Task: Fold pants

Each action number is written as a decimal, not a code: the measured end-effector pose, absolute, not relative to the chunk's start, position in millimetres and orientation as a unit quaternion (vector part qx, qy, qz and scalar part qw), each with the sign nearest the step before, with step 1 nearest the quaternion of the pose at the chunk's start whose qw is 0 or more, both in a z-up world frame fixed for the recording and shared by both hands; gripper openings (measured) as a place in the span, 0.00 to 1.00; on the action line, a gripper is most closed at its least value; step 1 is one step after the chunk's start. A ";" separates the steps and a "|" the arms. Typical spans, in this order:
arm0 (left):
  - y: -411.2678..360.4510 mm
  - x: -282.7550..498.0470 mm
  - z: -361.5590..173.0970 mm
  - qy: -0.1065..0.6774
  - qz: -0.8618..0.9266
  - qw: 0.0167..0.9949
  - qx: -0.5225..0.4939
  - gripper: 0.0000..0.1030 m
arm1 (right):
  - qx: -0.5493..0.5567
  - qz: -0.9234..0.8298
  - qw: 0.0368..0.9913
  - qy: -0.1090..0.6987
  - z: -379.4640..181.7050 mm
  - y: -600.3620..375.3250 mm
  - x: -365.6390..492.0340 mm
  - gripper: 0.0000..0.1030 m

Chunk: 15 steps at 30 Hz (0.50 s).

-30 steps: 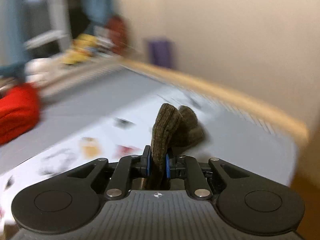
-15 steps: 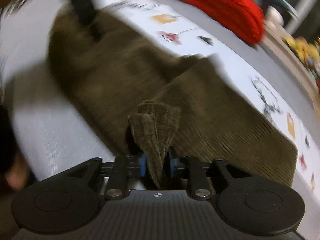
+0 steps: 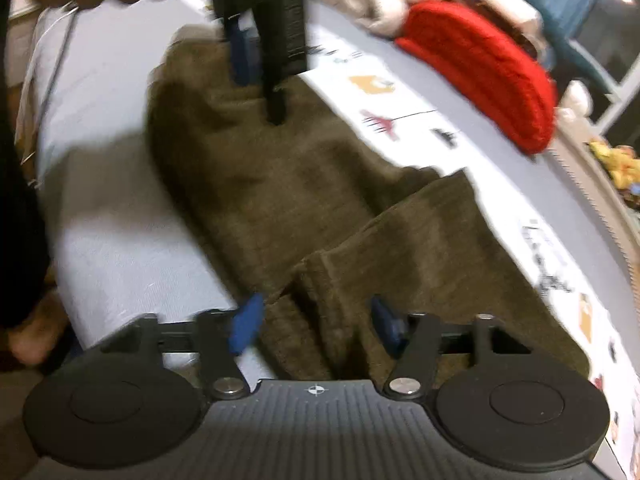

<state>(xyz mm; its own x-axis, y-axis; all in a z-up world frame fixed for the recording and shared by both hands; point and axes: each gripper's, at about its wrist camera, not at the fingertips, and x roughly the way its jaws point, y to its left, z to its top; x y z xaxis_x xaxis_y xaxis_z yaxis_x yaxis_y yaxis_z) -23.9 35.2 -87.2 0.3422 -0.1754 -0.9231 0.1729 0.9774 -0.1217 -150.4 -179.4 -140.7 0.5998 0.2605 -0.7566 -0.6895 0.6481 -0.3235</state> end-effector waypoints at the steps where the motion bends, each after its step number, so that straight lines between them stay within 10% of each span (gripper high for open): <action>1: 33.6 -22.1 -86.6 0.564 -0.109 0.819 -0.012 0.57 | -0.313 0.300 0.830 0.351 -140.9 -176.8 -154.1 0.20; 7: 9.0 -7.2 -87.2 0.558 -0.124 0.818 -0.061 0.57 | -0.251 0.308 0.839 0.372 -126.0 -192.0 -149.1 0.20; 15: -28.5 20.6 -106.7 0.560 -0.131 0.806 -0.139 0.58 | 0.004 0.194 0.906 0.376 -79.2 -300.0 -125.4 0.64</action>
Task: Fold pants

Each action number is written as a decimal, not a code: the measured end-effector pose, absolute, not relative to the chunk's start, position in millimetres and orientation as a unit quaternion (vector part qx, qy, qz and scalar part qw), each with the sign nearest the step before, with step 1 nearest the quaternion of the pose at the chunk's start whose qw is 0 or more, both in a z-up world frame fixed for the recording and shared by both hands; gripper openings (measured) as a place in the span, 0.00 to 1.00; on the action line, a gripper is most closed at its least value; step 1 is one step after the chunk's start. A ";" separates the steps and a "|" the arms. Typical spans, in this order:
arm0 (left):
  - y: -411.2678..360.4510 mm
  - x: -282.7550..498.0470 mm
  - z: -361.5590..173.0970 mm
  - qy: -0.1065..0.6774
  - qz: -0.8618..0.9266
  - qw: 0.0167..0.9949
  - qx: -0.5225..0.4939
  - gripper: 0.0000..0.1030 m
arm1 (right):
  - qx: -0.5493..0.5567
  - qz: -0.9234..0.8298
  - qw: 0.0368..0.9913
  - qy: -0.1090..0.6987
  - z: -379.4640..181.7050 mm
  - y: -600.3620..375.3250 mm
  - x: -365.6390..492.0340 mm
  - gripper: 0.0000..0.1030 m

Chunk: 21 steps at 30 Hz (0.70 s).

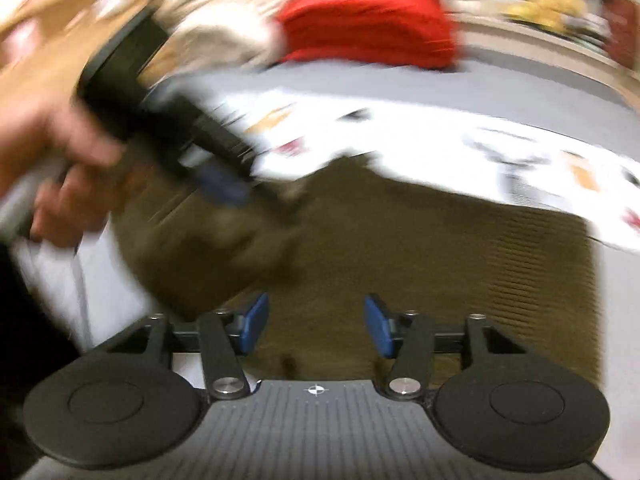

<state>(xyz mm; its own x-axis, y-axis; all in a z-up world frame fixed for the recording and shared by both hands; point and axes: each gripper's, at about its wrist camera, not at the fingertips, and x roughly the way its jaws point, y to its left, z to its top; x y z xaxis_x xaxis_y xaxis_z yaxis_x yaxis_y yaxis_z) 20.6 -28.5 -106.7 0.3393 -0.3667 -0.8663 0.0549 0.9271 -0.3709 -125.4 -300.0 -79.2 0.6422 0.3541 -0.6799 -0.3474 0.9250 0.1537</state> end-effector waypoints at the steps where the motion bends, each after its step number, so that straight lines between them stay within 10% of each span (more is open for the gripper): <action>1: -32.0 23.3 -110.2 0.561 -0.128 0.806 -0.141 0.59 | 0.015 0.154 0.916 0.371 -77.8 -315.8 -125.7 0.66; 12: -71.8 40.5 -150.5 0.586 -0.109 0.794 -0.119 0.58 | 0.210 -0.106 0.846 0.479 -128.6 -466.6 -129.1 0.76; 16: -85.7 34.3 -140.1 0.569 -0.126 0.811 -0.060 0.20 | 0.264 -0.099 0.826 0.488 -137.5 -475.5 -125.5 0.78; 21: -79.4 18.1 -89.5 0.490 -0.169 0.853 -0.061 0.15 | 0.272 -0.100 0.824 0.487 -137.7 -474.8 -123.6 0.78</action>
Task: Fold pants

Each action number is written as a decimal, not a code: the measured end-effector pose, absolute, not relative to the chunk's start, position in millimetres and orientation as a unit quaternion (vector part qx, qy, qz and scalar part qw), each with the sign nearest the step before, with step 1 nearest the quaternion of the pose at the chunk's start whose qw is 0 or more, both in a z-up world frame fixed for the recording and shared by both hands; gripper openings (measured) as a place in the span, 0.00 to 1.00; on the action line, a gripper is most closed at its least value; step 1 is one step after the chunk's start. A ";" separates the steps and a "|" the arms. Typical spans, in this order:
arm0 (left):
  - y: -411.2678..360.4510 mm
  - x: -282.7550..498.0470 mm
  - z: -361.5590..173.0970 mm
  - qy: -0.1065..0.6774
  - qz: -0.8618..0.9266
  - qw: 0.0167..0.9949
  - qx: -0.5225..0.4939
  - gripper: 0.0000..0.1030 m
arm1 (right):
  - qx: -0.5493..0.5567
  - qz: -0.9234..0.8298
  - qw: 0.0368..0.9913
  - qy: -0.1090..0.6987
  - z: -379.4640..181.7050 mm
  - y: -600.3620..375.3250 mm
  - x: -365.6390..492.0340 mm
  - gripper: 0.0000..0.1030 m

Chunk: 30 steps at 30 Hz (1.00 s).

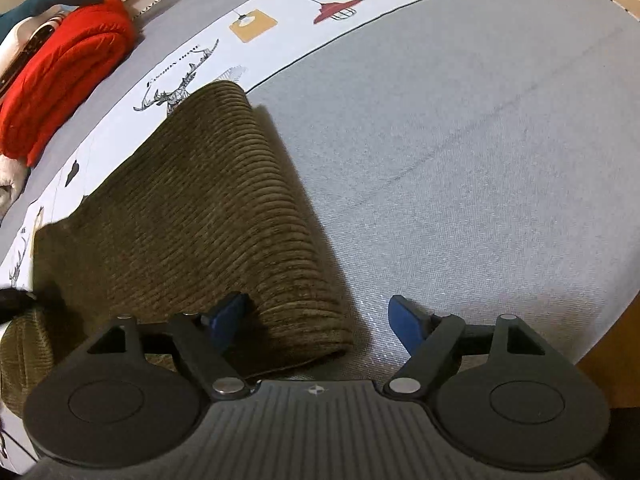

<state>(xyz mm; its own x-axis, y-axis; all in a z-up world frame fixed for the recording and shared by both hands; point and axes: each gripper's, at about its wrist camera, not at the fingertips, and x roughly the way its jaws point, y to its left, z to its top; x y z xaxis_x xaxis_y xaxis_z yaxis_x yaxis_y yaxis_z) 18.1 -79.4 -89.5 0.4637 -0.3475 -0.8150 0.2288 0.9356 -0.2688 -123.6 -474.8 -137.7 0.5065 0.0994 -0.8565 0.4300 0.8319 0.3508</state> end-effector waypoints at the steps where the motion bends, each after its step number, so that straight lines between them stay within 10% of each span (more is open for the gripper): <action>1: -76.9 18.4 -87.9 0.485 -0.164 0.857 -0.060 0.15 | 0.266 -0.099 0.827 0.486 -137.3 -473.4 -124.8 0.78; 13: -69.6 5.7 -80.7 0.475 -0.146 0.868 0.006 0.48 | 0.240 -0.091 0.832 0.491 -140.2 -464.3 -120.7 0.76; 16: -82.6 -1.4 -103.0 0.517 -0.180 0.836 0.034 0.39 | 0.234 -0.078 0.837 0.488 -138.8 -459.7 -119.3 0.53; 25: -95.7 -11.8 -131.0 0.551 -0.162 0.807 0.139 0.42 | 0.200 -0.080 0.863 0.458 -123.6 -445.2 -120.5 0.30; 30: -83.7 -13.9 -86.4 0.492 -0.197 0.847 0.042 0.67 | 0.131 -0.039 0.917 0.374 -89.6 -423.8 -136.0 0.25</action>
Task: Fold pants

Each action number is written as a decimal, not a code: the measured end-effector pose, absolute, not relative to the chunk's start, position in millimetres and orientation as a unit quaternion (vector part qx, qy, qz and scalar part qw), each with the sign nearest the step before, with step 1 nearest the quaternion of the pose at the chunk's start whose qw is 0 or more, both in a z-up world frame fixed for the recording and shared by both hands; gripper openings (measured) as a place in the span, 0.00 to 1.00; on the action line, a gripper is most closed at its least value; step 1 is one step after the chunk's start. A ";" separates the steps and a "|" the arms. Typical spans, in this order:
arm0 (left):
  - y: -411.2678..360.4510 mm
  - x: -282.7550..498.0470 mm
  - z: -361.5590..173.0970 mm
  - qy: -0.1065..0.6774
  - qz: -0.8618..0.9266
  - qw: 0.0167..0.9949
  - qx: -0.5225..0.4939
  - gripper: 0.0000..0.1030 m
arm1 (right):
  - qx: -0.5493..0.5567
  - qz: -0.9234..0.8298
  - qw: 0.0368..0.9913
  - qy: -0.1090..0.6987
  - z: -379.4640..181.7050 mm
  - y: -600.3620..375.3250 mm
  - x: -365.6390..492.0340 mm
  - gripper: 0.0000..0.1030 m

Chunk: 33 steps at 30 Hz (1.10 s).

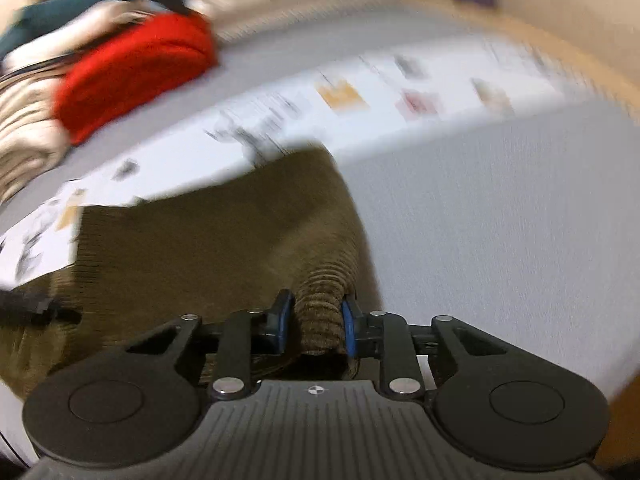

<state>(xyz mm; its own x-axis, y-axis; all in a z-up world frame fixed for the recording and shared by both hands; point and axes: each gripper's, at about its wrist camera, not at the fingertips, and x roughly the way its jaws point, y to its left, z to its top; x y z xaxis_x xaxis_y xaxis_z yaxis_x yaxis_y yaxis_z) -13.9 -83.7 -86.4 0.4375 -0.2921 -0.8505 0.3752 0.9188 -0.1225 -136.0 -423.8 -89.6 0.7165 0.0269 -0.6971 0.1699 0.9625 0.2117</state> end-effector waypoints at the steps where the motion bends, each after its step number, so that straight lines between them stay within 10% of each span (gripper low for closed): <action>1: -81.4 -14.6 -76.4 0.480 -0.212 0.851 0.017 0.77 | 0.085 -0.011 0.937 0.338 -77.0 -409.3 -142.7 0.24; 7: -71.7 -13.7 -37.8 0.439 -0.346 0.815 -0.155 0.94 | -0.082 0.158 0.962 0.208 -52.6 -332.7 -183.5 0.24; 12: -97.2 -17.8 -46.2 0.450 -0.339 0.819 -0.106 0.92 | -0.140 0.226 0.945 0.191 -57.9 -296.9 -190.3 0.23; 17: -109.3 -13.3 -61.4 0.472 -0.294 0.829 -0.058 0.76 | -0.170 0.268 0.931 0.179 -60.8 -274.4 -192.6 0.23; 22: -99.8 -3.9 -81.6 0.512 -0.221 0.830 -0.016 0.30 | -0.187 0.294 0.921 0.173 -60.8 -256.1 -198.0 0.23; 33: -60.5 -16.7 -55.0 0.487 -0.217 0.846 -0.024 0.20 | -0.091 0.362 0.899 0.229 -30.4 -277.5 -176.7 0.39</action>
